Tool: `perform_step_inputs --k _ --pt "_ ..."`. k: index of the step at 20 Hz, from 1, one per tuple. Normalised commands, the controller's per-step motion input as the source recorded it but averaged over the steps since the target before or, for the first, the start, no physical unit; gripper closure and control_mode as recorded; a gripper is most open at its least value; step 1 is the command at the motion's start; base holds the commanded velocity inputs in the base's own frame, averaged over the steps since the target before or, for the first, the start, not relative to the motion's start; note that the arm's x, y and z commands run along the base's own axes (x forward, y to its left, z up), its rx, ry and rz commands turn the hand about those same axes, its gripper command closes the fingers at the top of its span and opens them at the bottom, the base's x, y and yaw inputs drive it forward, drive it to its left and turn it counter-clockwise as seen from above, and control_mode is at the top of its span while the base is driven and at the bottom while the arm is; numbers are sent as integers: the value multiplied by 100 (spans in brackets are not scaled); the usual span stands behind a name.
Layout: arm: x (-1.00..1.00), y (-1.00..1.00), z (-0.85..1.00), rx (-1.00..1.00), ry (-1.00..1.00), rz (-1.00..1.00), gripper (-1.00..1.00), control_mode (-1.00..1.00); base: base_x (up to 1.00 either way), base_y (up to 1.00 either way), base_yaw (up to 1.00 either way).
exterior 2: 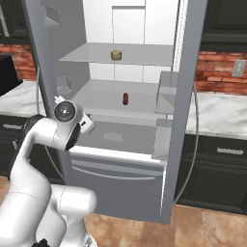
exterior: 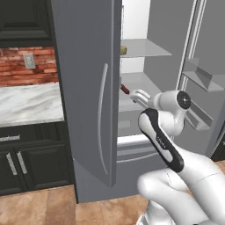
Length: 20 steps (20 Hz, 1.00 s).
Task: Retrieve the sausage and cheese from the fridge and place them on the cutting board on the counter.
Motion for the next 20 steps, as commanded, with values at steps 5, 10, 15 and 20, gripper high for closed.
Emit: perform_step_inputs --k 5,10,15,20 --pt "47 0 -22 15 5 -7 -100 -100 0 0 0" --pt "36 8 -19 12 6 -7 -100 -100 0 0 0" --pt "22 15 -12 11 8 -2 -100 -100 0 0 0" --pt "1 17 -13 16 10 4 -100 -100 0 0 0"
